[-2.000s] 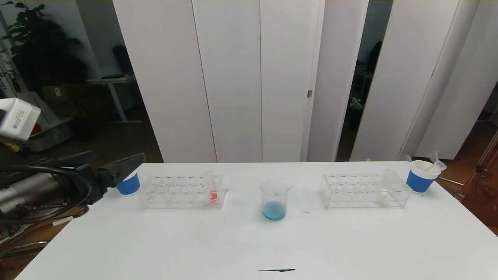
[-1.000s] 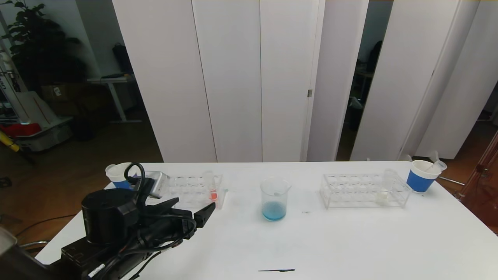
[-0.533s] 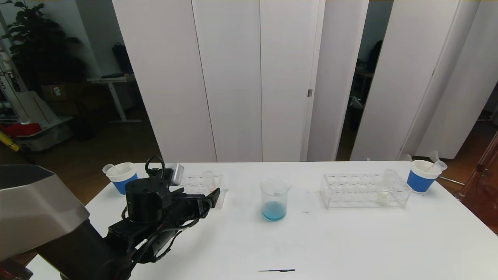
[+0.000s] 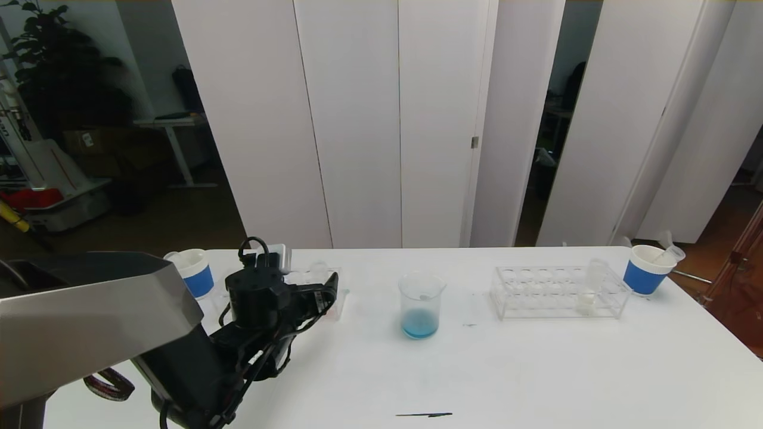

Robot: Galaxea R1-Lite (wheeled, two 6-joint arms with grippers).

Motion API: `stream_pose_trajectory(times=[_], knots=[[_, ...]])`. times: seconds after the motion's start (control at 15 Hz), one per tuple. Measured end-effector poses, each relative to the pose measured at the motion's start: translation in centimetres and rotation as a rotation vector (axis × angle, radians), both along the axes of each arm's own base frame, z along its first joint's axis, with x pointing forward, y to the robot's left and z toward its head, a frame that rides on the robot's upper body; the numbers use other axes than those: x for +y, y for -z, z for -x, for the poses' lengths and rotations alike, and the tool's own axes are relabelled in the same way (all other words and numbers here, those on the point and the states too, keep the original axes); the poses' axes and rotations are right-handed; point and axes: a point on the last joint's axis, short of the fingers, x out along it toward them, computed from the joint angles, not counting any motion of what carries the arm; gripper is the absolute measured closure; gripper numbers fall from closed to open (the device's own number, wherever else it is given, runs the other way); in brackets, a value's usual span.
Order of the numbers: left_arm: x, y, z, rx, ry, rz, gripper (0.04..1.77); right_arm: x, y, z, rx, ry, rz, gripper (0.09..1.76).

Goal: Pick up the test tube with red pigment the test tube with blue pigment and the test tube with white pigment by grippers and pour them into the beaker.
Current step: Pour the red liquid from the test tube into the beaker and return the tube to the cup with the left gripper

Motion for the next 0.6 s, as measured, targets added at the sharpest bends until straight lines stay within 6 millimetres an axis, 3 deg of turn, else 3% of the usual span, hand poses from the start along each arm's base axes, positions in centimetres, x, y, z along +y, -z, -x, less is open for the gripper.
stream_pose_trajectory(times=[0.27, 0.6], knots=[[-0.4, 1.2, -1.0, -0.001, -0.027, -0.006, 0.06, 0.0, 0.0, 0.0, 0.0, 0.0, 0.0, 0.1], [-0.6, 1.2, -1.9, -0.022, -0.038, 0.0, 0.06, 0.0, 0.0, 0.0, 0.0, 0.0, 0.0, 0.1]])
